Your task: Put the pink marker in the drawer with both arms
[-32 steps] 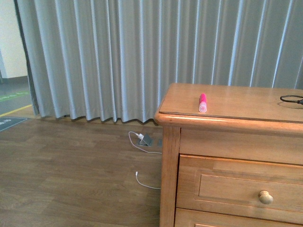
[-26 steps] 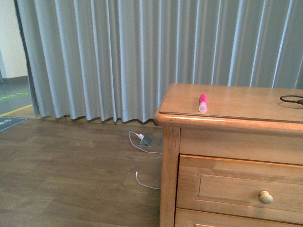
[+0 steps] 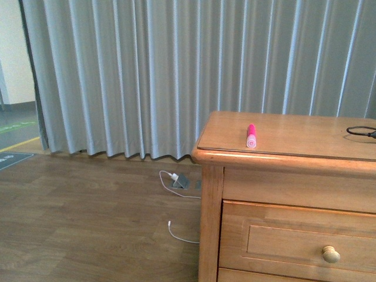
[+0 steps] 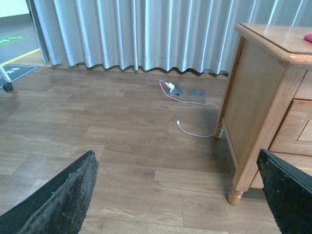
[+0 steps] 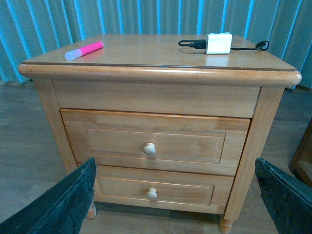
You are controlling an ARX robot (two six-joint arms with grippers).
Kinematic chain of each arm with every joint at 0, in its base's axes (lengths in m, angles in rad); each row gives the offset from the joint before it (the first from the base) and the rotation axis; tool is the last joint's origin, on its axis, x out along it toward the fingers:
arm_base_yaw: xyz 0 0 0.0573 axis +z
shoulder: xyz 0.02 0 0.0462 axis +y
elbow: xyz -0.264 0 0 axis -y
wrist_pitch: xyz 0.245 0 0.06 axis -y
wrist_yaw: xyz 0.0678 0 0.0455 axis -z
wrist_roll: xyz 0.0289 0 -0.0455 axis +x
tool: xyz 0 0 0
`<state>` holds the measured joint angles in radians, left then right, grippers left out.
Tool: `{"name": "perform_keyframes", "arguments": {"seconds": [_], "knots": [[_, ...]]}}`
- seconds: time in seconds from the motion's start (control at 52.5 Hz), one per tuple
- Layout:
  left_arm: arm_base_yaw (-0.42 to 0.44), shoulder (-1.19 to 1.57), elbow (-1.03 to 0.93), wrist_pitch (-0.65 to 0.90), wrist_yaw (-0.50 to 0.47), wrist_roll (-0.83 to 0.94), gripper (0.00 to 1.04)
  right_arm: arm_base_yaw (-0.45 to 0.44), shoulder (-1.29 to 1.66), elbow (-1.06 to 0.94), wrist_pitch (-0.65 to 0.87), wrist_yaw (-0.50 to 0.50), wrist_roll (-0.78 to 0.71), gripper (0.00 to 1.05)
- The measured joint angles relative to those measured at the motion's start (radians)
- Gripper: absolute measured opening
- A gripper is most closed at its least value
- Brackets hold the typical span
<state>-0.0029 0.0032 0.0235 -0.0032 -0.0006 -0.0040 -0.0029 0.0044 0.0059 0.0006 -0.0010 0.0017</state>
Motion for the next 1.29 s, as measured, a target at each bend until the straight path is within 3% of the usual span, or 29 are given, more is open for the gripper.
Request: {"name": "perform_keyframes", "arguments": {"seconds": [0.4,0.495,0.723,0.8,0.971,1.295], "knots": [[0.0,0.0,0.0,0.0,0.0,0.0,0.99,0.0,0.0,0.0,0.0,-0.002,0.0,0.96],[0.0,0.0,0.0,0.0,0.0,0.0,0.99,0.005,0.066,0.014,-0.042,-0.045,-0.024,0.96],[0.0,0.0,0.0,0.0,0.0,0.0,0.99,0.041,0.514,0.101,0.137,-0.066,-0.007,0.92],[0.0,0.0,0.0,0.0,0.0,0.0,0.99,0.072,0.694,0.142,0.229,-0.058,0.002,0.98],[0.0,0.0,0.0,0.0,0.0,0.0,0.99,0.16,1.098,0.259,0.396,-0.019,0.026,0.96],[0.0,0.0,0.0,0.0,0.0,0.0,0.99,0.22,1.574,0.52,0.48,0.067,0.071,0.96]]}}
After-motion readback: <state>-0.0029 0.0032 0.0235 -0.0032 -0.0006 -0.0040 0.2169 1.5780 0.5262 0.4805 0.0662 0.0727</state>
